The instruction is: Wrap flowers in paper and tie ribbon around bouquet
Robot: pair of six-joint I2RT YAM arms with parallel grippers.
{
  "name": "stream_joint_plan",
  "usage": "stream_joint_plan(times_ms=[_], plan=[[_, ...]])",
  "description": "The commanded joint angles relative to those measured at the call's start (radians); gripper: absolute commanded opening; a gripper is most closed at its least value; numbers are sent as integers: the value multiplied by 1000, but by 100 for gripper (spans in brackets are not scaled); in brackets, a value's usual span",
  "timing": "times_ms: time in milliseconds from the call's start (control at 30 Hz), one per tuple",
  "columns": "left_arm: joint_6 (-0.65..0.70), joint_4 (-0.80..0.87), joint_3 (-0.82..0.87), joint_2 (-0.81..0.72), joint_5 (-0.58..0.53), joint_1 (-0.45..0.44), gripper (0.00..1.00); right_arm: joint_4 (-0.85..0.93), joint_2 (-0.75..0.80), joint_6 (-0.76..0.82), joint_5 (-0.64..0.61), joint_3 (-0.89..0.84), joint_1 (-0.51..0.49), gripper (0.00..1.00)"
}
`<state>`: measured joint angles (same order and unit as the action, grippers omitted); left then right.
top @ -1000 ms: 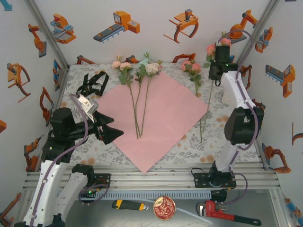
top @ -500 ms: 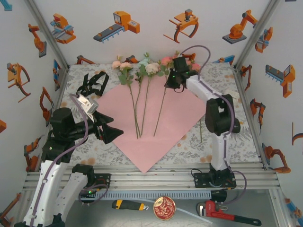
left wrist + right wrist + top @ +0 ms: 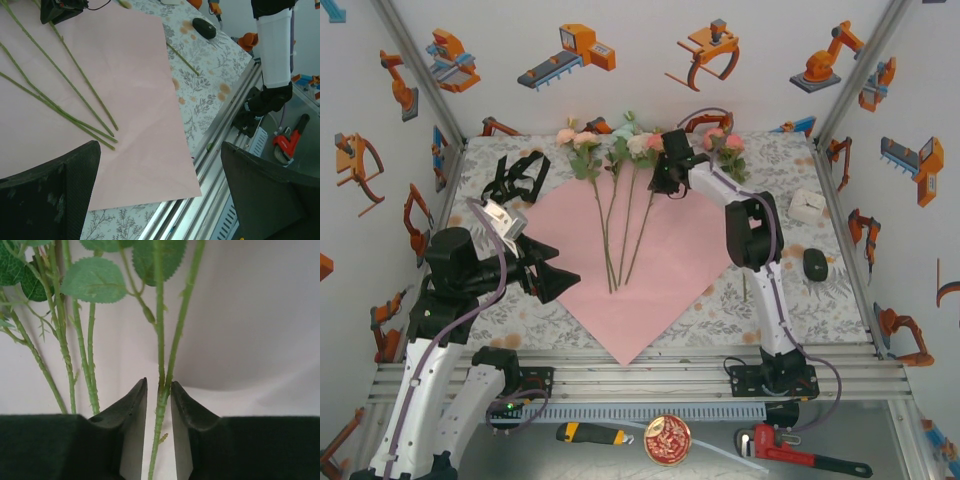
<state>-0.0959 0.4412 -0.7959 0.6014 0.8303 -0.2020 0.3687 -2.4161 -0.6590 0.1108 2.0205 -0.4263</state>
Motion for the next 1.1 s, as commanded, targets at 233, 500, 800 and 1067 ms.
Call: stream_joint_plan(times_ms=[233,500,800,1067], plan=[[13,3,5,9,4,6,97,59,297,269,-75,-131,20,61],[15,2,3,9,8,6,97,4,567,507,-365,-396,71,62],[15,-1,4,6,12,6,97,-9,493,581,-436,-420,240,63],[20,5,2,7,4,7,97,190,231,549,-316,-159,303,45]])
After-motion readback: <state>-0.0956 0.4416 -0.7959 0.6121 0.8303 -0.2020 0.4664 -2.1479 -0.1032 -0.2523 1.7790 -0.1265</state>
